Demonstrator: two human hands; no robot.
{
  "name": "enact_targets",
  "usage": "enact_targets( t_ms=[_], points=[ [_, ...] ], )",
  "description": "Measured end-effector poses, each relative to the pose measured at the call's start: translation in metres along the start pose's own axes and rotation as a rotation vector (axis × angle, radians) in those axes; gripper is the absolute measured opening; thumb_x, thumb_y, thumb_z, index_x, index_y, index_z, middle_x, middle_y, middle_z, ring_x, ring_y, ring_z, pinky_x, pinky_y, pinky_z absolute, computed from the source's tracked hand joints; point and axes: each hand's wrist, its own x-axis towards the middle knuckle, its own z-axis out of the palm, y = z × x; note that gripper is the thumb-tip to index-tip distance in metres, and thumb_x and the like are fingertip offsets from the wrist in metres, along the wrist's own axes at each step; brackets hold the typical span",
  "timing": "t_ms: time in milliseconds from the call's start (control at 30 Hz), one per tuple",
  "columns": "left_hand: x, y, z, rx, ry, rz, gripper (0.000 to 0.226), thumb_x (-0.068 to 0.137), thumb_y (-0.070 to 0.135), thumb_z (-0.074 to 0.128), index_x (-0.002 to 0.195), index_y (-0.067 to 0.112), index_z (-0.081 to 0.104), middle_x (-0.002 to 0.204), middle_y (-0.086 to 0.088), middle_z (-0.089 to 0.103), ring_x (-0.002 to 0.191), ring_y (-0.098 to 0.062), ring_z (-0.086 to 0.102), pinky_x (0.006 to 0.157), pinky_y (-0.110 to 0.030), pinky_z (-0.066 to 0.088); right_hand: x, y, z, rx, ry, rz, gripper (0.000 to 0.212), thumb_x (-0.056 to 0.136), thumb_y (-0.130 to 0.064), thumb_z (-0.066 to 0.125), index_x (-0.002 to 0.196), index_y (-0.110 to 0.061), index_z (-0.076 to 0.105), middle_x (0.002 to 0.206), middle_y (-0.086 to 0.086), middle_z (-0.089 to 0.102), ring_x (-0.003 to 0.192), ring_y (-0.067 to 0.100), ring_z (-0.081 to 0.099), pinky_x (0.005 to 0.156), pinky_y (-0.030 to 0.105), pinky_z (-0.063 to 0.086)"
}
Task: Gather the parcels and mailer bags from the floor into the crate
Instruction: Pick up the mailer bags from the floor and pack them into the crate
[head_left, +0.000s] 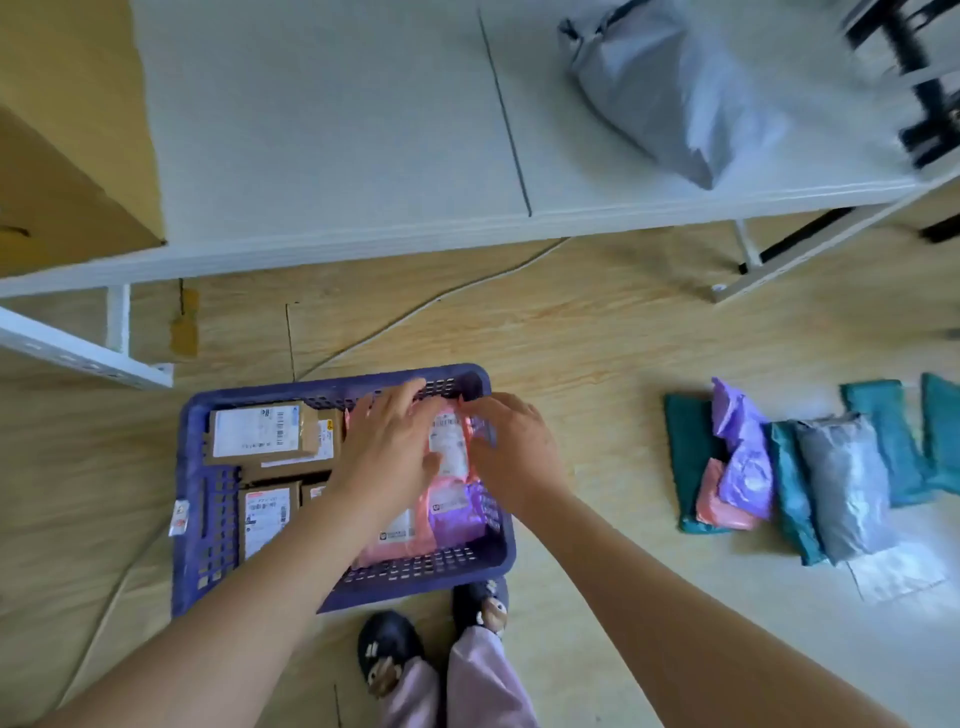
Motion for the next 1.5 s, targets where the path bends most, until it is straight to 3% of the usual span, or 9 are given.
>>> enact_targets(
  t_ms=[233,467,667,900,1267,1500],
  points=[
    [-0.024,0.071,-0.068,0.01,0.039,0.157,0.056,0.069,0.014,0.079,0.121,0.007,0.061,0.129,-0.014,0.055,0.112,-0.037,0.057,0.095,-0.045,0.043,-0.078,0.013,-0.091,0.042,0.175,0.11,0.038,0.087,-0.009,0.053,0.122,-0.02,0.06,0.131,-0.003,0.054,0.122,0.018,0.047,0.1,0.021,0.032],
    [-0.029,0.179,-0.1,0.034,-0.039,0.383,0.056,0.092,0.032,0.053,0.143,0.018,0.033,0.15,0.0,0.026,0.139,-0.019,0.027,0.111,-0.03,0.019,-0.158,0.059,-0.175,0.127,0.372,0.291,0.034,0.087,-0.012,0.054,0.118,-0.023,0.063,0.125,-0.003,0.059,0.113,0.016,0.052,0.081,0.014,0.029],
    [-0.035,0.279,-0.102,0.027,-0.035,0.507,0.055,0.094,0.034,0.049,0.144,0.024,0.029,0.151,0.003,0.024,0.139,-0.017,0.026,0.111,-0.028,0.017,-0.221,0.111,-0.237,0.18,0.474,0.416,0.033,0.089,-0.013,0.051,0.118,-0.023,0.063,0.121,0.001,0.061,0.108,0.02,0.057,0.088,0.024,0.039],
    [-0.036,0.4,-0.072,-0.034,-0.061,0.506,0.053,0.09,0.031,0.053,0.141,0.025,0.036,0.146,0.006,0.031,0.133,-0.014,0.034,0.107,-0.024,0.024,-0.284,0.202,-0.286,0.241,0.522,0.481,0.031,0.089,-0.015,0.051,0.115,-0.027,0.064,0.119,-0.001,0.061,0.101,0.016,0.055,0.075,0.021,0.036],
    [-0.022,0.597,0.0,-0.06,-0.15,0.455,0.052,0.087,0.028,0.058,0.136,0.024,0.042,0.14,0.007,0.039,0.127,-0.014,0.042,0.103,-0.024,0.031,-0.363,0.382,-0.369,0.251,0.511,0.528,0.032,0.092,-0.013,0.048,0.118,-0.022,0.063,0.122,-0.002,0.06,0.115,0.013,0.051,0.078,0.015,0.03],
    [0.018,0.672,0.032,-0.069,-0.189,0.463,0.053,0.089,0.027,0.056,0.139,0.024,0.038,0.143,0.005,0.036,0.129,-0.016,0.04,0.105,-0.026,0.032,-0.351,0.462,-0.411,0.221,0.49,0.579,0.031,0.093,-0.016,0.047,0.118,-0.024,0.062,0.124,-0.004,0.06,0.111,0.013,0.055,0.087,0.021,0.038]
  ],
)
